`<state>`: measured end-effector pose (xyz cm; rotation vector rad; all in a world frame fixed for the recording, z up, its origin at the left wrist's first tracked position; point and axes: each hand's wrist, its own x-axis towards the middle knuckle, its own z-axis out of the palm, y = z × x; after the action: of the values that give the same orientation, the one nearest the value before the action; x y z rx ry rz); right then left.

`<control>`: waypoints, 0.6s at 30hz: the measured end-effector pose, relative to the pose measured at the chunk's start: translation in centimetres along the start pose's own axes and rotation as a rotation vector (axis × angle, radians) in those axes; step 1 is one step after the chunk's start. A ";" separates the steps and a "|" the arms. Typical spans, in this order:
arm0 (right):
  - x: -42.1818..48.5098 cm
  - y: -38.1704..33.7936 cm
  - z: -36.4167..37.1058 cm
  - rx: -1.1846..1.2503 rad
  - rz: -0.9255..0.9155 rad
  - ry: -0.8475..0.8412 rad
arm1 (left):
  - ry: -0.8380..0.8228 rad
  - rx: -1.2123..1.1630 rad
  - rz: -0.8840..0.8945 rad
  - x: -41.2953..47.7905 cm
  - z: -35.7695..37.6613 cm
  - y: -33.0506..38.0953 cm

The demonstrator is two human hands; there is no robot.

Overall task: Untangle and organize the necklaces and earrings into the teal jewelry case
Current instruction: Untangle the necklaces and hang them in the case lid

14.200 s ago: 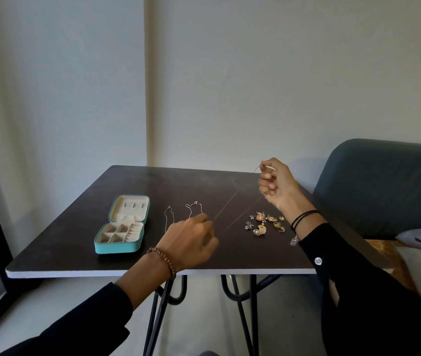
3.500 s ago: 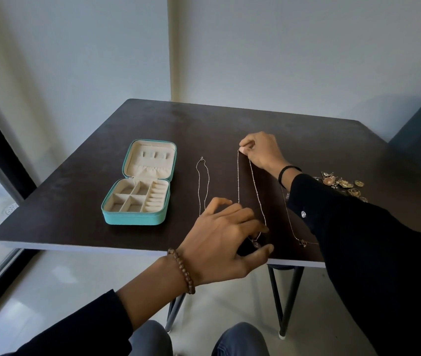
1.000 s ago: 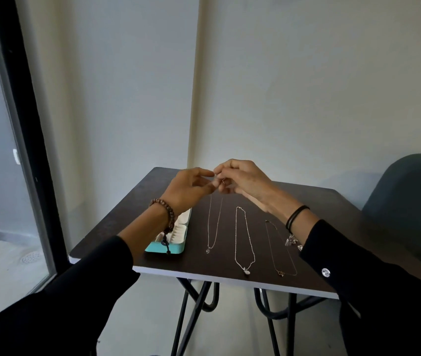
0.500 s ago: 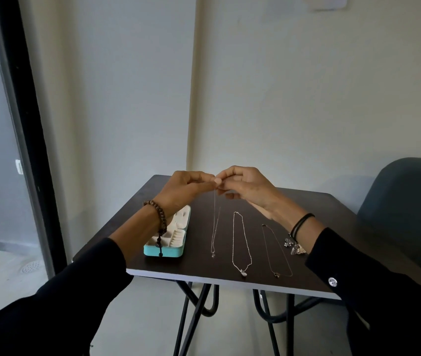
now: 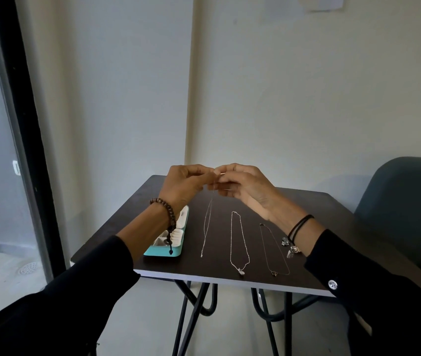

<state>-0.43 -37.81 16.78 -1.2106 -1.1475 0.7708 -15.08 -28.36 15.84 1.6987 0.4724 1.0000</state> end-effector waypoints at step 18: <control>0.0 0.3 -0.2 -0.141 0.026 0.018 | 0.009 0.056 0.019 0.1 -0.8 -1.2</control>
<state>-0.17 -37.81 16.47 -1.3496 -1.1893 0.7060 -15.47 -27.35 14.86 1.7522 0.4953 1.0169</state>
